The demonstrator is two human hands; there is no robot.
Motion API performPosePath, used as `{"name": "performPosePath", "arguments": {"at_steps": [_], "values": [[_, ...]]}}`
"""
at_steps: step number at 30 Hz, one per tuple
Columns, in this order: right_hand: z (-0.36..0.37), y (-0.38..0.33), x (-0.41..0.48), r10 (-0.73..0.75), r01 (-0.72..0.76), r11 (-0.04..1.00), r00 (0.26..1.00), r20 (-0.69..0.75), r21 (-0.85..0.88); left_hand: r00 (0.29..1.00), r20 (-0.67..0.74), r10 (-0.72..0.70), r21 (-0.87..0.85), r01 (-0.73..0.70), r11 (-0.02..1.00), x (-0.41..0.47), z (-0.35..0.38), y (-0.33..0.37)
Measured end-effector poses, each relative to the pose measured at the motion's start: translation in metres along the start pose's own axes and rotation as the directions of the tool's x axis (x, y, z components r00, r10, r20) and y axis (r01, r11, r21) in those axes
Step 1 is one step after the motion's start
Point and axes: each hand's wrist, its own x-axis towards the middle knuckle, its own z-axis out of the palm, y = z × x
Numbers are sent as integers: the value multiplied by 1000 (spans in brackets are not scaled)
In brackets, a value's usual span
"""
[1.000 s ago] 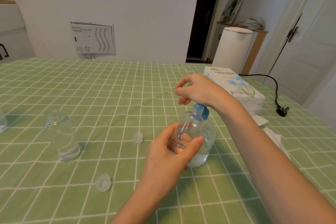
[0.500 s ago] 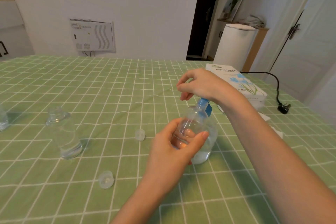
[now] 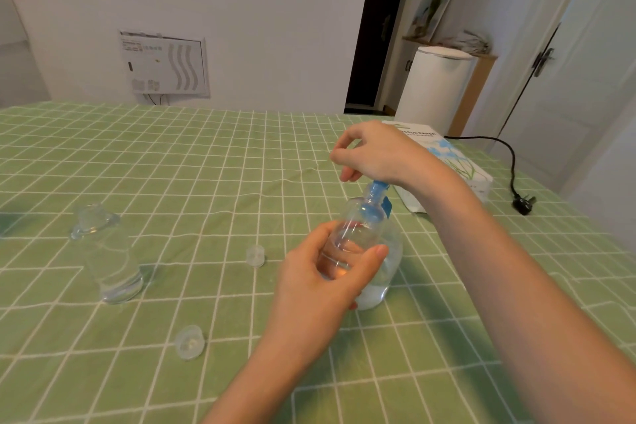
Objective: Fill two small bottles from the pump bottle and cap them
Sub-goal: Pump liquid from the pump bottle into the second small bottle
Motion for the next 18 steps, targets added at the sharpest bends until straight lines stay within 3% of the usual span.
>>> {"name": "performPosePath", "arguments": {"at_steps": [18], "values": [[12, 6, -1, -3, -20, 984, 992, 128, 178, 999, -3, -50, -9, 50, 999, -4, -1, -1]]}}
